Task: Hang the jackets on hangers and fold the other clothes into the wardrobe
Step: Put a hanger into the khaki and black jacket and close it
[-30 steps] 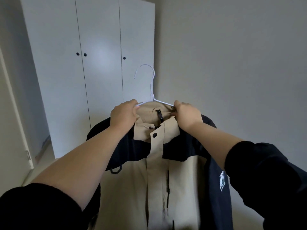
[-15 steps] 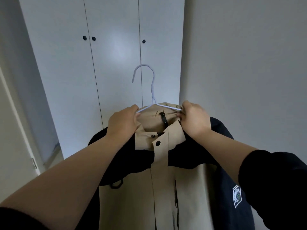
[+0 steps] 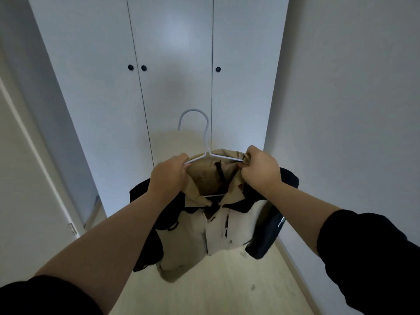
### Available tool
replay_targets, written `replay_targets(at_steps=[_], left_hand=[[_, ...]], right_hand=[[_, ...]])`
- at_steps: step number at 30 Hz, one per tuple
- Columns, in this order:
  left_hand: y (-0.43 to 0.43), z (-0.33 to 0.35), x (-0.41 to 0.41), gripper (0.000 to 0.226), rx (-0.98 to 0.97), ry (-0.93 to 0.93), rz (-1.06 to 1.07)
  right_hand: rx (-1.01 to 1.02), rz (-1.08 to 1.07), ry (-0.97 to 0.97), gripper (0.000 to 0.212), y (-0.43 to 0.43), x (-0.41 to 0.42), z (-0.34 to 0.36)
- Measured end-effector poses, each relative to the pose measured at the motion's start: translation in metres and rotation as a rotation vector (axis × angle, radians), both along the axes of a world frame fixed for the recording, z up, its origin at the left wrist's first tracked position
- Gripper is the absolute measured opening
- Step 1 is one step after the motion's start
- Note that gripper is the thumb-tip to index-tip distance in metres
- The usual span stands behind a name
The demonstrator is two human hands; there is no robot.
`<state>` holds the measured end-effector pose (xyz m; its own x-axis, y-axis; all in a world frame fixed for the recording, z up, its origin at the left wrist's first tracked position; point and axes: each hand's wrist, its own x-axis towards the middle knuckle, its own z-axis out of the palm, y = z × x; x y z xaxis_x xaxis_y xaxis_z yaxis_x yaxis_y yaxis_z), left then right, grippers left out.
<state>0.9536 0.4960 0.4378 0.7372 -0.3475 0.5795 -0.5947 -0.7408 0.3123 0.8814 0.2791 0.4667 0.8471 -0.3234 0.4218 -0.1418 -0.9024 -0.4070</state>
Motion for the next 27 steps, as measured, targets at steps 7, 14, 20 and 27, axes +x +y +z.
replay_targets(at_steps=[7, 14, 20, 27], left_hand=[[0.041, 0.138, 0.015, 0.022, -0.113, 0.089, 0.038], [0.086, 0.188, 0.053, 0.019, 0.014, 0.293, -0.055], [0.096, 0.196, 0.105, 0.025, 0.047, 0.437, -0.118], [0.105, 0.215, 0.187, 0.029, 0.075, 0.662, -0.114]], right_hand=[[-0.02, 0.089, 0.037, 0.029, 0.049, 0.019, 0.146], [0.144, 0.098, 0.037, 0.04, 0.08, 0.057, 0.172], [0.275, 0.196, 0.028, 0.044, 0.09, 0.13, 0.155], [0.292, 0.419, 0.1, 0.045, 0.098, 0.243, 0.151]])
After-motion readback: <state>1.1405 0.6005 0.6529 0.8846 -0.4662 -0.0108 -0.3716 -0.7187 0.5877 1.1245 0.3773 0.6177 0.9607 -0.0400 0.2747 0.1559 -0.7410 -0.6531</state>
